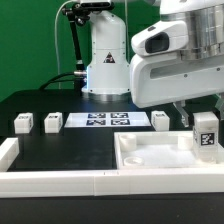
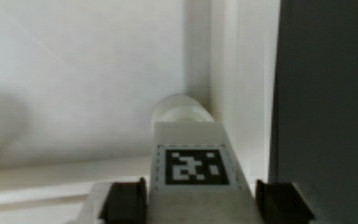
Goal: Assemble square table
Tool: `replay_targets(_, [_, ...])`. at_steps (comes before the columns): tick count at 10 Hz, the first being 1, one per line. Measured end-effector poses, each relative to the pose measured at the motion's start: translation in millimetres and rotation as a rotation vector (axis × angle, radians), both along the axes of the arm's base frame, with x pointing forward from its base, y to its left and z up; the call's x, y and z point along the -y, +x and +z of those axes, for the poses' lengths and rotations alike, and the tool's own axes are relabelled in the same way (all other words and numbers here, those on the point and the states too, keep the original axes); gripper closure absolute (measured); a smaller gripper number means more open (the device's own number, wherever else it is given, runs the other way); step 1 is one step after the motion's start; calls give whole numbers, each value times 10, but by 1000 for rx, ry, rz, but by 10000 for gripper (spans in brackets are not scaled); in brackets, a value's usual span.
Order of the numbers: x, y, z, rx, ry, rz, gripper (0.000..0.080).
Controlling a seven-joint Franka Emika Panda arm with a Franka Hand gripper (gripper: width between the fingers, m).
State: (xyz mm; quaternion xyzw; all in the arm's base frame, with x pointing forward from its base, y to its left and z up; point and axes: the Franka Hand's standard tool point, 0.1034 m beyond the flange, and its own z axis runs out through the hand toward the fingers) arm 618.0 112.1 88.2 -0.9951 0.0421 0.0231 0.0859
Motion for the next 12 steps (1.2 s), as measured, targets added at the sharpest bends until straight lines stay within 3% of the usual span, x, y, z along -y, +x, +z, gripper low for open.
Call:
replay_targets(5, [-44, -5, 0, -81, -10, -449, 506])
replay_targets(12, [-171, -29, 3, -167, -16, -851, 506])
